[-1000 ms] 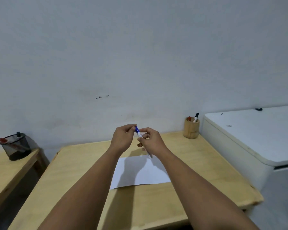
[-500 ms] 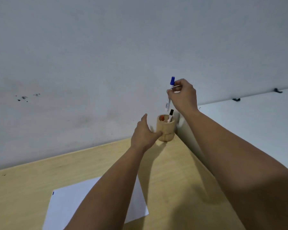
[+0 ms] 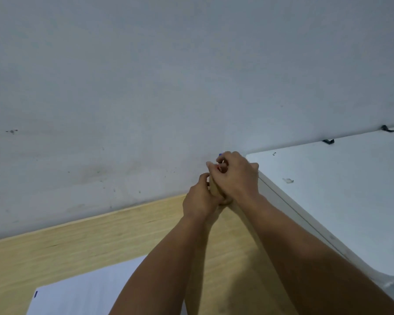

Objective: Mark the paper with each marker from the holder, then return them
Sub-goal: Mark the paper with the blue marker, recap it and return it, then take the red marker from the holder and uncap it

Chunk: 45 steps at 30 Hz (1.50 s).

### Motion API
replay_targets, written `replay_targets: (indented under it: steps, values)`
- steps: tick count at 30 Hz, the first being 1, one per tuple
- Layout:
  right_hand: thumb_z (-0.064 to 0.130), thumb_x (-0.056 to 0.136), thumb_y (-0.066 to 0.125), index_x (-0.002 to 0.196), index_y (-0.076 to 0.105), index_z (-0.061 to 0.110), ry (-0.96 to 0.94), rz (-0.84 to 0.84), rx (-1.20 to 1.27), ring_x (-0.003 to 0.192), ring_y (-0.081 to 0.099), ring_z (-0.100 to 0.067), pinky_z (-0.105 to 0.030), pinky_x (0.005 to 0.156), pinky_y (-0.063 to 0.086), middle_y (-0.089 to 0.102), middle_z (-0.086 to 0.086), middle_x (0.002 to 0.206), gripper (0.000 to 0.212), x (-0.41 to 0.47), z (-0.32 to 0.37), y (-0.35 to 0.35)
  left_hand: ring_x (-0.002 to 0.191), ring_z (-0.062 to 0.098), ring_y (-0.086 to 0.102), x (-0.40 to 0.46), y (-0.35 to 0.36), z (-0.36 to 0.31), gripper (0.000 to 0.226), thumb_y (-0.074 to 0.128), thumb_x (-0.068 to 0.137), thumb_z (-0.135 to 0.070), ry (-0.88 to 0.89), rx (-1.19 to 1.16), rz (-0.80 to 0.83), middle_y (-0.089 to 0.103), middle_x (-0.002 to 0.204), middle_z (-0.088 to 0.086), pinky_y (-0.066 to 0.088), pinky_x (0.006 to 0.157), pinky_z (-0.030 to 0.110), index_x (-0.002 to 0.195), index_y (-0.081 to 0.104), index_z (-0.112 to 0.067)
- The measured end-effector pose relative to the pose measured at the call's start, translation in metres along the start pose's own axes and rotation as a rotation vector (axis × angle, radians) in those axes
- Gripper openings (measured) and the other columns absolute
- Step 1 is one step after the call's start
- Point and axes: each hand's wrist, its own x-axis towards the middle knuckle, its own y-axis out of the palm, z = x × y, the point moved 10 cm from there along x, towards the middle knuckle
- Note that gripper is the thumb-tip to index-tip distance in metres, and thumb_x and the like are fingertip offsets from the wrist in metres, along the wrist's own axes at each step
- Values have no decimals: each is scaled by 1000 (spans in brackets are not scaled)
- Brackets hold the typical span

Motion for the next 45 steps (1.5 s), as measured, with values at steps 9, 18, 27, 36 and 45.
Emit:
replay_targets:
  steps: [9,18,27,36,45]
  values:
    - [48,101,65,115,80,26,37,16,-8,107,70,-22,-43,97,35,73,3,114,30,3,6,-13,113,23,68,-3,-9,1,72,72,79,-46,2,40,-4,70,130,-2,58,89,45,144,49,-25]
    - [47,100,69,102,79,21,-33,-146,250,97,71,-18,-43,100,41,81,9,100,28,8,84,-101,114,21,67,-36,-90,-21,66,79,82,-43,24,78,-75,70,127,0,55,97,44,141,56,-23]
    - [36,104,66,100,79,20,24,158,661,76,72,-31,-44,77,59,74,-13,78,21,-106,173,-33,93,23,72,-142,-230,36,18,55,91,-29,-66,-118,-278,75,91,-3,60,87,48,93,71,-21]
    - [15,102,69,124,80,13,19,776,765,76,62,-15,-24,69,50,72,2,89,24,-222,268,59,79,28,70,-230,-346,103,66,43,98,-62,-166,-18,-398,74,81,5,57,79,44,85,68,-1]
    - [21,97,81,114,83,9,24,938,914,72,70,-12,-23,63,54,80,-3,98,21,-242,314,71,63,23,46,-240,-366,122,65,43,101,-62,-95,34,-208,47,70,13,44,64,37,77,75,-12]
